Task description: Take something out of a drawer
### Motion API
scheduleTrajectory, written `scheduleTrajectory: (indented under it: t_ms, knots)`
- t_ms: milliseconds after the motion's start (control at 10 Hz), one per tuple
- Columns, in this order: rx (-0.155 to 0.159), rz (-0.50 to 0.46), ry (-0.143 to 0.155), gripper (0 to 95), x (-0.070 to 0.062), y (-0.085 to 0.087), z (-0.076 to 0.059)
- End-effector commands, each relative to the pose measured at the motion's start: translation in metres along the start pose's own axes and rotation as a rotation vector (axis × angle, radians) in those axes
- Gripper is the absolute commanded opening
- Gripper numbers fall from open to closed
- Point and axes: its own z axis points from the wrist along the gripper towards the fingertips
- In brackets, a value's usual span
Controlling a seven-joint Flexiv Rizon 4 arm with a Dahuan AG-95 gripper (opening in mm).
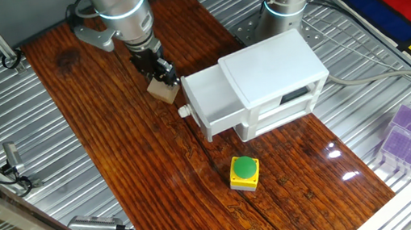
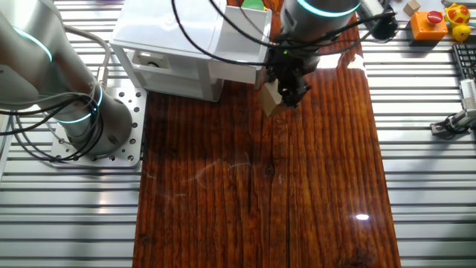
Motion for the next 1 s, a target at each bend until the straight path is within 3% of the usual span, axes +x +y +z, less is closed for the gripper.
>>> scheduleTrajectory:
  t_ms: [100,300,500,1000]
  knots:
    - [-0.008,-0.002,0.004,0.0,-0.0028,-0.0009,-0.0034]
    - [-0.013,-0.004,0.000,0.0,-0.0036,-0.0011,-0.0065]
    - [-0.004,-0.008,0.026,0.0,-0.0036,-0.0011,-0.0065]
    - [0.007,-0.070,0.024,0.0,-0.0036,-0.0011,-0.0065]
